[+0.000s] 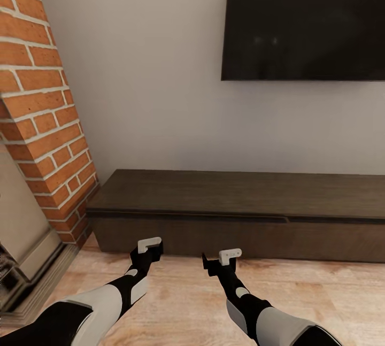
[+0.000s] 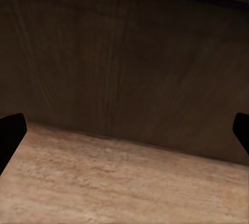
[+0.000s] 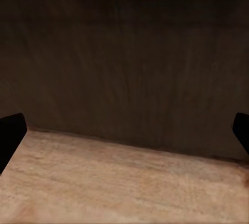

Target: Place each of the two pumpkins and all three candles from the living room inside a cabinet in the living room (use any cabinet), then make sure every cabinet is closed, and position the cauldron so it is next to a table in the living room.

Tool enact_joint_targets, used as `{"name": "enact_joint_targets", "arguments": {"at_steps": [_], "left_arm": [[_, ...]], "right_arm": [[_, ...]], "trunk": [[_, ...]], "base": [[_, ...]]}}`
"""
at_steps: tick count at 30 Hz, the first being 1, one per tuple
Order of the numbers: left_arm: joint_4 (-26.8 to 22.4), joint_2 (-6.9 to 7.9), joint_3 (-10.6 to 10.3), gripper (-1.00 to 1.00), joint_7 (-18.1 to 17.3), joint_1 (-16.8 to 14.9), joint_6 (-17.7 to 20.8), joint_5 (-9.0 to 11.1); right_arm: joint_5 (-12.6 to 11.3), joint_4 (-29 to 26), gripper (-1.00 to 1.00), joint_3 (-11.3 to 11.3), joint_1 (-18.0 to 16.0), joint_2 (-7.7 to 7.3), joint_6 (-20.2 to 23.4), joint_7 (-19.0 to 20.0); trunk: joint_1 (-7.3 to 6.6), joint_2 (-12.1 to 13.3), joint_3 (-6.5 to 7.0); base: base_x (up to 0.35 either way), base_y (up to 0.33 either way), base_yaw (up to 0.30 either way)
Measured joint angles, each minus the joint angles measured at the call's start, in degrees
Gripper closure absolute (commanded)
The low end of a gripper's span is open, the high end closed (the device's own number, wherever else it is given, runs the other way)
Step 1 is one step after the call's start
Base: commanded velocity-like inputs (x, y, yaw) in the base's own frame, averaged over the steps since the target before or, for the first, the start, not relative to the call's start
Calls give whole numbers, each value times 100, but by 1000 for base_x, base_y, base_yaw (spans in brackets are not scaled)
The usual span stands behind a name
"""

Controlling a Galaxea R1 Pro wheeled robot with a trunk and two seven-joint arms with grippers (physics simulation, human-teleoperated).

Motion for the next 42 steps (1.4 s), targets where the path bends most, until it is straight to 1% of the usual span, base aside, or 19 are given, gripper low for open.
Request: {"name": "enact_joint_targets", "arguments": {"at_steps": [14, 24, 32, 42], "left_arm": [[0, 0, 3, -100, 0, 2, 16, 6], [0, 0, 4, -100, 0, 0, 18, 9], [0, 0, 4, -100, -3, 0, 27, 8], [0, 0, 4, -100, -3, 3, 27, 10]], "right_arm": [[0, 0, -100, 0, 0, 0, 1, -2], [0, 0, -100, 1, 0, 0, 3, -3], [0, 2, -100, 1, -1, 0, 1, -2], [-2, 4, -100, -4, -1, 0, -5, 3]], "trunk": [[0, 0, 125], [0, 0, 214], [2, 0, 280], [1, 0, 292]], "base": [[0, 0, 64], [-5, -13, 14], [-120, -196, 0], [-135, -279, 0]]}}
